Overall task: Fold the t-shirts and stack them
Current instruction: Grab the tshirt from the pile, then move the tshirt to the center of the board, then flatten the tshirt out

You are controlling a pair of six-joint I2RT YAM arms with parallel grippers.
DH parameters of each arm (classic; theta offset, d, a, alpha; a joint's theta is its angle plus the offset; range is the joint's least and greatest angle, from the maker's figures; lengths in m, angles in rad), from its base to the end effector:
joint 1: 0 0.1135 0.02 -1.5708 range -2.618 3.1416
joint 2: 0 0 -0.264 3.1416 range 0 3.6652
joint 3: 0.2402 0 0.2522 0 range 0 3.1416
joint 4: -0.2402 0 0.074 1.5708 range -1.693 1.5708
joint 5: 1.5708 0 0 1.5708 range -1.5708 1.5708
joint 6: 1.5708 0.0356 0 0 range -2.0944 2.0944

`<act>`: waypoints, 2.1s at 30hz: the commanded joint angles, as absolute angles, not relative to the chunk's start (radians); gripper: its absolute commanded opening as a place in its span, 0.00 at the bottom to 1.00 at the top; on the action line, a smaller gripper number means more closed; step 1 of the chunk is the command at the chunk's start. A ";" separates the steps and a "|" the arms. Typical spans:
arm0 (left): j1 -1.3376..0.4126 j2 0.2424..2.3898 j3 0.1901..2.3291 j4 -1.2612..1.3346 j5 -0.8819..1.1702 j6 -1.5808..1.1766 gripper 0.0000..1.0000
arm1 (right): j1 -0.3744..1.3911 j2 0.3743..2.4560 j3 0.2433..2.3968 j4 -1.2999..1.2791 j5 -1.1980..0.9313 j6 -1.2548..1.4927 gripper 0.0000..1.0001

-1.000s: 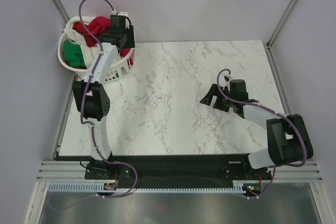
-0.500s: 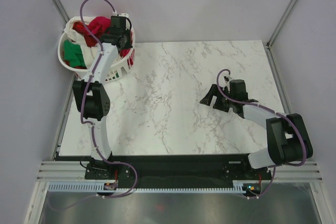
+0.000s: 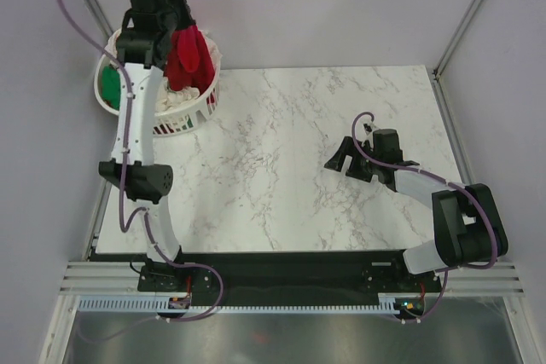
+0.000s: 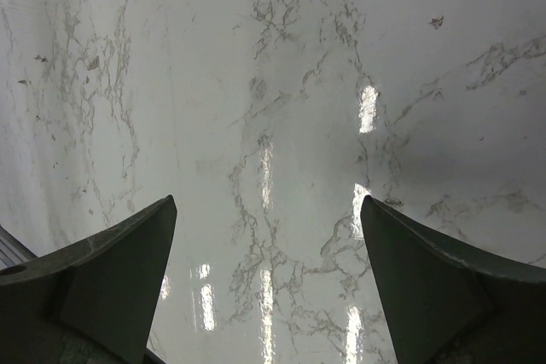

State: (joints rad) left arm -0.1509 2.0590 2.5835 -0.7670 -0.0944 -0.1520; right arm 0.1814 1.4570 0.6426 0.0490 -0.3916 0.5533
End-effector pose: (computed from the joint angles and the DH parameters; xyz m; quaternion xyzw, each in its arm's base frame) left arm 0.4276 -0.0616 0.4950 -0.0295 0.7865 -0.0562 0.6143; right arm 0.2718 0.0637 0.1647 0.0919 0.9010 0.3051 0.2945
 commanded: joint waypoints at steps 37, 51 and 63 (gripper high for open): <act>-0.673 1.552 1.847 -0.443 0.408 -0.321 0.05 | 0.212 0.991 0.839 -0.239 0.046 0.572 0.98; -0.198 1.372 1.580 -0.709 -0.179 -0.388 1.00 | 0.213 0.989 0.785 -0.295 -0.034 0.538 0.98; 0.434 1.094 0.899 -0.421 0.150 -0.577 1.00 | 0.236 1.065 0.759 -0.278 -0.113 0.492 0.98</act>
State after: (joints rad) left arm 0.4034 1.0969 0.9623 -0.5575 0.0288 -0.4942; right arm 0.2283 1.0542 0.7670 -0.2966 -0.0822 0.5236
